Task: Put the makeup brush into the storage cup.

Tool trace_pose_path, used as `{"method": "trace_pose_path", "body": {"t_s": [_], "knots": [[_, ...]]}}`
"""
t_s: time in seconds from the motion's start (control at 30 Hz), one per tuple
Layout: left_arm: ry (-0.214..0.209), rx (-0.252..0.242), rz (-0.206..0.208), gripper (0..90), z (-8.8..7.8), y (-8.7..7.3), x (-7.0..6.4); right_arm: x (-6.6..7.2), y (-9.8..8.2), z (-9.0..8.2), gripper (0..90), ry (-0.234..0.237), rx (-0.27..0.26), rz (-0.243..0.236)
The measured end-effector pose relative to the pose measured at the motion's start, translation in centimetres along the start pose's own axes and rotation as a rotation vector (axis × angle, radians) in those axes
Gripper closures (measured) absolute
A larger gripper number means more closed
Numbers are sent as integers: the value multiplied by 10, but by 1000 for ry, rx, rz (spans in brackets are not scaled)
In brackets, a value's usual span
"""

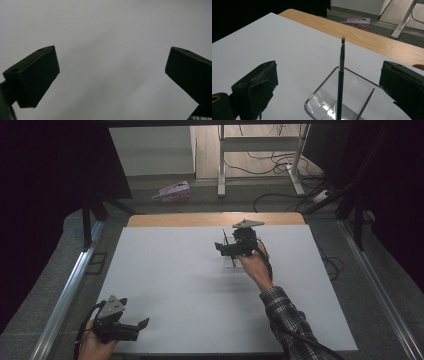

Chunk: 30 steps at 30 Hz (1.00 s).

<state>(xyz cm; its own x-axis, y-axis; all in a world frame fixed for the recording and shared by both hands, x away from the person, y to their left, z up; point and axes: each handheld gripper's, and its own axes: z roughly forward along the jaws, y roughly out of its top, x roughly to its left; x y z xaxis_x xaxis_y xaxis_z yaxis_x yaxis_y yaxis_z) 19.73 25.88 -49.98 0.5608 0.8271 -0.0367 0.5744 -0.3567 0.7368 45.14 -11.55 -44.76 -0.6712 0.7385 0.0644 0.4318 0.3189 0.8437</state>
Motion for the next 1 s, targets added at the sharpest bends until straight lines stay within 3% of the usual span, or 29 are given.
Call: {"method": "trace_pose_path", "body": {"t_s": [0.33,0.7,1.0], "knots": [[-7,-6,-5,0,0,0,1,0,0,-5,17,31,1,11],[-9,-1,-8,0,0,0,1,2,-5,-11,17,44,34,-13],[-7,0,-7,0,0,0,0,4,-7,-16,19,59,25,-10]]}}
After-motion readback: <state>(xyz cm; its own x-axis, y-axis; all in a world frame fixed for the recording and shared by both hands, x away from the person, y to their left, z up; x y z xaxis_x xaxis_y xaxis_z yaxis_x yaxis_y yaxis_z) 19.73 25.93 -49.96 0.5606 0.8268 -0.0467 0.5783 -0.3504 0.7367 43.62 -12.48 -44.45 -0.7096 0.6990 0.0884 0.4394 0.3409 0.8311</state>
